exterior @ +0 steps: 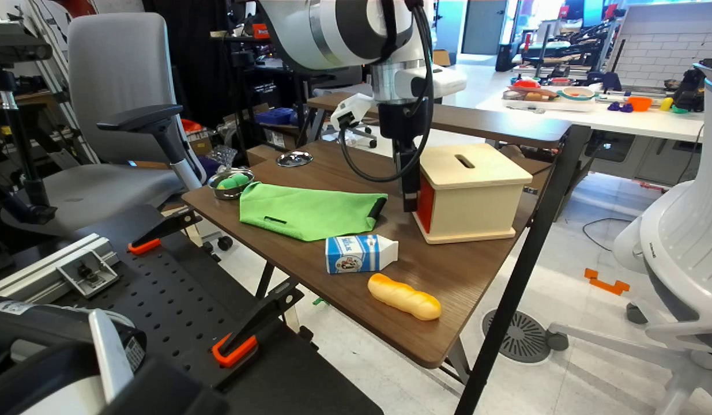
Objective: Open the chest drawer and put the orange object inside
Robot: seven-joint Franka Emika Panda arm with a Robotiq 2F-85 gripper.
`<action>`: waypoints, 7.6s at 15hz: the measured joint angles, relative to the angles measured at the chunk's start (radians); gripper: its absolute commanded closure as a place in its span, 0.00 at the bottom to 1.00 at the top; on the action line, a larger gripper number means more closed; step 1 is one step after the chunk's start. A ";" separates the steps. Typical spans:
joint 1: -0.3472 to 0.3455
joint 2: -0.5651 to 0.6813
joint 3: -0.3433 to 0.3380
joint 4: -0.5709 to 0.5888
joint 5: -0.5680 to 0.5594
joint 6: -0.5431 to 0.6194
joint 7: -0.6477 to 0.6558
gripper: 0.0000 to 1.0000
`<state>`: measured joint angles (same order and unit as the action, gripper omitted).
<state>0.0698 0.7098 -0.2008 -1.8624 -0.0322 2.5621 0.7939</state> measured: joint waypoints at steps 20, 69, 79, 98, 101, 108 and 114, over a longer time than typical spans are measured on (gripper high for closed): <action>0.106 -0.008 -0.097 -0.093 -0.025 0.181 -0.004 0.93; 0.100 -0.340 0.031 -0.529 -0.025 0.039 -0.256 0.00; -0.061 -0.423 -0.121 -0.507 -0.169 -0.009 -0.106 0.00; -0.122 -0.021 -0.116 -0.247 0.068 0.029 0.234 0.54; -0.121 -0.021 -0.118 -0.243 0.068 0.019 0.235 0.64; -0.125 -0.042 -0.121 -0.239 0.068 0.007 0.233 0.86; -0.144 -0.137 -0.128 -0.246 0.068 0.002 0.201 0.86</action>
<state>-0.0739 0.5728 -0.3288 -2.1081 0.0362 2.5637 0.9949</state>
